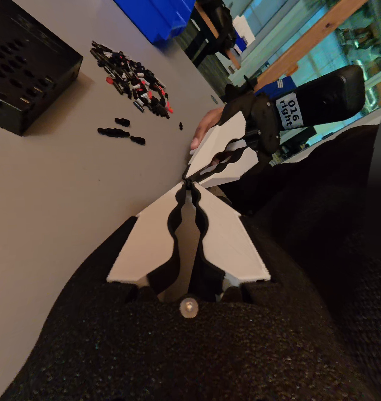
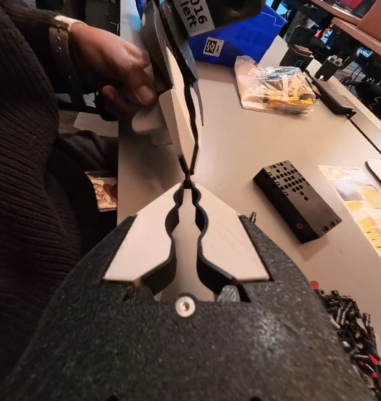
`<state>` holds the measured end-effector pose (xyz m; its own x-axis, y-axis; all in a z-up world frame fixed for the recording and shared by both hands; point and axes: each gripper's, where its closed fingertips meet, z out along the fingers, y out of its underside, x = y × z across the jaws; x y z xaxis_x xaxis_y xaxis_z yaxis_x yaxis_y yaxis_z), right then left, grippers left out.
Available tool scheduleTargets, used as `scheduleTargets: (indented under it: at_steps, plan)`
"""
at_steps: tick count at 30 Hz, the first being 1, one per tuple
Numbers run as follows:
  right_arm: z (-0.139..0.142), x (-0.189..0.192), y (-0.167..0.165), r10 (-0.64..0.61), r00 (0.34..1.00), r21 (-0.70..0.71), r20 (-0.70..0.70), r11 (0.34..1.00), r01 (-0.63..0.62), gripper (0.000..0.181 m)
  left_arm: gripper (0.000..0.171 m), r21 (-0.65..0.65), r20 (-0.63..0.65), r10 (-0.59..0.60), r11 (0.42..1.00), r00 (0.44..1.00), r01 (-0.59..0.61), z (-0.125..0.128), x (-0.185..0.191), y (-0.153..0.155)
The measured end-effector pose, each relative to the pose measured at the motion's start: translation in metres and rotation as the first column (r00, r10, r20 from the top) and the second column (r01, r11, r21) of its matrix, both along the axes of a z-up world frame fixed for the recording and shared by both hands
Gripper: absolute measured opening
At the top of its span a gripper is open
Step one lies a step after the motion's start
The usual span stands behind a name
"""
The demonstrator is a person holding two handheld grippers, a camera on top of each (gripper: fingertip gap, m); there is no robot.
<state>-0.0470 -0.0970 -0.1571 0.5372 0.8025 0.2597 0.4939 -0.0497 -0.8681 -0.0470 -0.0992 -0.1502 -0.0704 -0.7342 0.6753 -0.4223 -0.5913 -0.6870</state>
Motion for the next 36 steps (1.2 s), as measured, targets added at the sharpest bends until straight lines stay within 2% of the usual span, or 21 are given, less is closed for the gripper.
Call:
scheduleTargets:
  at_steps: [4, 7, 14, 16, 17, 21, 24, 26, 30, 32, 36]
  plan:
    - [0.005, -0.002, 0.0, 0.014, 1.0, 0.03, -0.025, 0.999, -0.013, 0.006, 0.003, -0.024, 0.018, -0.011, 1.0, 1.0, 0.011, 0.003, 0.001, -0.002]
    - [0.005, -0.002, 0.001, 0.013, 0.999, -0.007, -0.041, 1.0, -0.013, 0.006, 0.003, 0.007, 0.007, 0.0, 1.0, 1.0, 0.0, 0.001, 0.002, -0.002]
    - [0.009, -0.001, 0.002, 0.011, 0.997, -0.013, -0.079, 1.0, -0.012, 0.007, 0.004, -0.02, 0.045, 0.006, 1.0, 0.999, -0.006, 0.006, 0.004, -0.001]
    - [0.01, 0.001, 0.003, 0.002, 0.996, -0.021, -0.089, 1.0, -0.004, 0.007, 0.012, -0.033, 0.063, 0.005, 0.999, 0.998, -0.003, 0.009, 0.004, -0.001]
    - [0.01, 0.001, 0.003, -0.001, 0.996, -0.022, -0.091, 1.0, -0.001, 0.007, 0.023, -0.035, 0.068, 0.01, 0.999, 0.998, -0.008, 0.01, 0.003, 0.0]
    - [0.009, 0.004, 0.005, -0.022, 0.997, -0.022, -0.08, 1.0, 0.02, 0.007, 0.025, -0.031, 0.078, 0.038, 0.999, 0.996, -0.036, 0.012, 0.002, 0.004]
    - [-0.002, 0.015, 0.012, -0.093, 0.995, -0.068, -0.025, 0.994, 0.091, 0.007, 0.025, -0.016, 0.074, 0.025, 1.0, 0.997, -0.024, 0.011, 0.003, 0.002]
    - [-0.013, 0.032, 0.021, -0.197, 0.98, -0.125, 0.017, 0.972, 0.198, 0.008, 0.025, 0.007, 0.08, 0.036, 0.999, 0.996, -0.037, 0.014, 0.005, 0.003]
    - [-0.033, 0.078, 0.033, -0.418, 0.907, -0.322, 0.045, 0.854, 0.41, 0.008, 0.025, 0.099, 0.08, 0.09, 0.99, 0.993, -0.098, 0.017, 0.007, 0.014]
    - [-0.033, 0.091, 0.035, -0.469, 0.883, -0.352, 0.023, 0.823, 0.446, 0.008, 0.025, 0.142, 0.091, 0.123, 0.981, 0.988, -0.135, 0.02, 0.007, 0.022]
    - [-0.033, 0.095, 0.036, -0.479, 0.878, -0.366, 0.013, 0.815, 0.45, 0.009, 0.025, 0.174, 0.105, 0.148, 0.971, 0.983, -0.165, 0.022, 0.008, 0.029]
